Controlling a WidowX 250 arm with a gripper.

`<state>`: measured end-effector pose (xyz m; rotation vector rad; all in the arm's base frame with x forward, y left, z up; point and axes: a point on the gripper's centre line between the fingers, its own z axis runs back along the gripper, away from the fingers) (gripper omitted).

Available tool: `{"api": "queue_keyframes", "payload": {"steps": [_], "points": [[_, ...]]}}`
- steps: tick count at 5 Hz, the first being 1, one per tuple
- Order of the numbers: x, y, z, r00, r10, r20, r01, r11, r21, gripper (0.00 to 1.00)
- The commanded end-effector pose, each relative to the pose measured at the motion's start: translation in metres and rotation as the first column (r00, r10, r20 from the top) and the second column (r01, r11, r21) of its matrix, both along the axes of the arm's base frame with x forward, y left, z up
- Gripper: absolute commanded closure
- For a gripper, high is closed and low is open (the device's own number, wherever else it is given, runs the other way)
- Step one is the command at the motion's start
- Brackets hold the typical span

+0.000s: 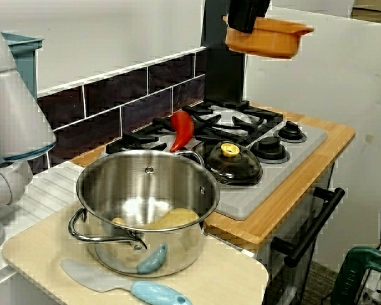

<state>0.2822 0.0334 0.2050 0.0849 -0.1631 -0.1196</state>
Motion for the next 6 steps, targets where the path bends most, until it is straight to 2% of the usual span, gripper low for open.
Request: {"api": "queue_keyframes", "payload": {"steps": [1,2,3,4,5,6], "points": [[-0.001,0.017,0.009,0.998,-0.016,0.054,0.014,0.999,0.041,1.0],[-0.008,0.022,0.008,0.997,-0.028,0.078,0.023,0.997,0.067,1.0],[-0.01,0.024,0.006,0.997,-0.024,0.073,0.018,0.997,0.078,1.0],[-0.01,0.024,0.004,0.996,-0.001,0.094,-0.011,0.993,0.117,1.0],[-0.006,0.02,-0.001,0.992,0.039,0.116,-0.058,0.985,0.165,1.0],[0.003,0.015,-0.013,0.989,0.074,0.131,-0.098,0.977,0.19,1.0]]}}
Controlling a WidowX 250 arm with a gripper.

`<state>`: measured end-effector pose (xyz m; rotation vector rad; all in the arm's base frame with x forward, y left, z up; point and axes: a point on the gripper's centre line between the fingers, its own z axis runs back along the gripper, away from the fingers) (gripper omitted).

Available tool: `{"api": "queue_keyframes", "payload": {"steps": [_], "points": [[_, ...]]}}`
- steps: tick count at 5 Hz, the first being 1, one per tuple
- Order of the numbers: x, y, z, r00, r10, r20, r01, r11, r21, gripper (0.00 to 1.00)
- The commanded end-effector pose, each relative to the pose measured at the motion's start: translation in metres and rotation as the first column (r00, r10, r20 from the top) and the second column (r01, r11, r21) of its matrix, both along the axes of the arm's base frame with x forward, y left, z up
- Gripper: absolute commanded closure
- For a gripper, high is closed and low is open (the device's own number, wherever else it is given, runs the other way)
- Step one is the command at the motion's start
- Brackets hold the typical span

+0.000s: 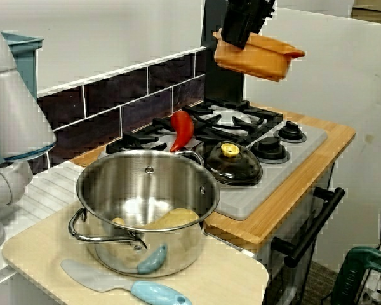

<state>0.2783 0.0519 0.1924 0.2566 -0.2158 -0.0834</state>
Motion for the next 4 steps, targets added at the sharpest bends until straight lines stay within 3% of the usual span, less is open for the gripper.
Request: {"api": "queue_keyframes", "payload": {"steps": [1,4], "points": [[0.018,-0.009,-0.012,0.995,0.068,0.076,-0.072,0.996,0.059,1.0],[0.04,-0.002,-0.017,0.981,0.147,0.125,-0.156,0.986,0.067,1.0]]}}
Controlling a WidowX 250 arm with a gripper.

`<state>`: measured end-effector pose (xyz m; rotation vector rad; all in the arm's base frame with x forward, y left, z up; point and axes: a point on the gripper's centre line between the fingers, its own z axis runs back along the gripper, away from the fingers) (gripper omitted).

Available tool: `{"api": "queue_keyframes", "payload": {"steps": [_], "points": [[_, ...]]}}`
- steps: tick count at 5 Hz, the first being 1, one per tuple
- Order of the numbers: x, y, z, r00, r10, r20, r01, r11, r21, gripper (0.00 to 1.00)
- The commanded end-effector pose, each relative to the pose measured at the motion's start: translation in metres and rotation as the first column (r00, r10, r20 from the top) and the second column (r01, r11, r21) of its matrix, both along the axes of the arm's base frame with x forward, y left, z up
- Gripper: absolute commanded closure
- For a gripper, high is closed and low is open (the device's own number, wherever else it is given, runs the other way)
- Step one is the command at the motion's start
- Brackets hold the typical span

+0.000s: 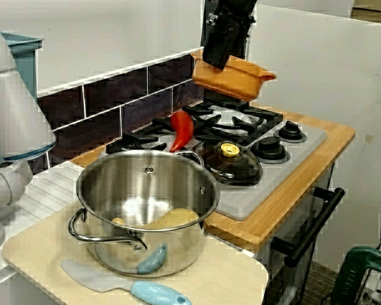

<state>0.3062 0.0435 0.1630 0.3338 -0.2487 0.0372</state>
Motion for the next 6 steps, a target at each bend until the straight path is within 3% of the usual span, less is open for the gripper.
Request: {"api": "queue_keyframes", "payload": {"steps": [1,2,6], "points": [[0.019,0.008,0.017,0.996,0.039,0.078,-0.041,0.999,0.022,1.0],[0.021,0.011,0.019,0.993,0.05,0.104,-0.054,0.998,0.032,1.0],[0.031,0.013,-0.019,0.977,0.13,0.168,-0.152,0.98,0.128,1.0]]}}
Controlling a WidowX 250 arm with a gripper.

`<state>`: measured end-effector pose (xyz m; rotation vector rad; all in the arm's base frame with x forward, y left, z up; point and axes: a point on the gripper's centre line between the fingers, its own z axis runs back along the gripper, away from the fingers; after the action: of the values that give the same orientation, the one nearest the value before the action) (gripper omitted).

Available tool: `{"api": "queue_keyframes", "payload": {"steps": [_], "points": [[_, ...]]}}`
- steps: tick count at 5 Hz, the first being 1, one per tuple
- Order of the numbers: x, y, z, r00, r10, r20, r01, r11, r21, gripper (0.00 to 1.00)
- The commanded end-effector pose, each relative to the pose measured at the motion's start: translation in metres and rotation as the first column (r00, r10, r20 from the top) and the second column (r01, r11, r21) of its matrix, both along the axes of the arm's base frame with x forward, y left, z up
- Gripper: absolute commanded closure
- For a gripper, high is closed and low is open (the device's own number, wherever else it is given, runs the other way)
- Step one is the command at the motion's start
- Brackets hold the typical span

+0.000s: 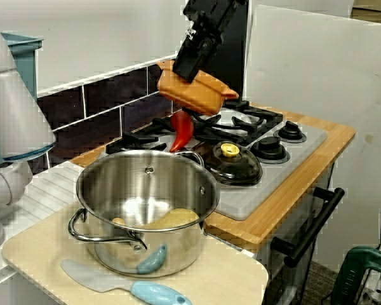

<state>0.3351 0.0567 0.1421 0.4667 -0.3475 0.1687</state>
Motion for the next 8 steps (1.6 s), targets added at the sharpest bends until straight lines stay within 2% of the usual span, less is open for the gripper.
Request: {"api": "queue_keyframes", "payload": {"steps": [1,2,5,6,8], "points": [[0.001,0.002,-0.002,0.998,0.035,0.052,-0.036,0.999,0.028,1.0],[-0.003,0.003,0.0,0.997,0.044,0.066,-0.046,0.999,0.027,1.0],[0.001,0.006,0.036,0.999,0.014,0.04,-0.012,0.999,-0.035,1.0],[-0.002,0.007,0.046,0.999,0.0,0.05,0.002,0.999,-0.042,1.0],[-0.005,0.007,0.064,0.997,-0.011,0.073,0.012,1.0,-0.012,1.0]]}}
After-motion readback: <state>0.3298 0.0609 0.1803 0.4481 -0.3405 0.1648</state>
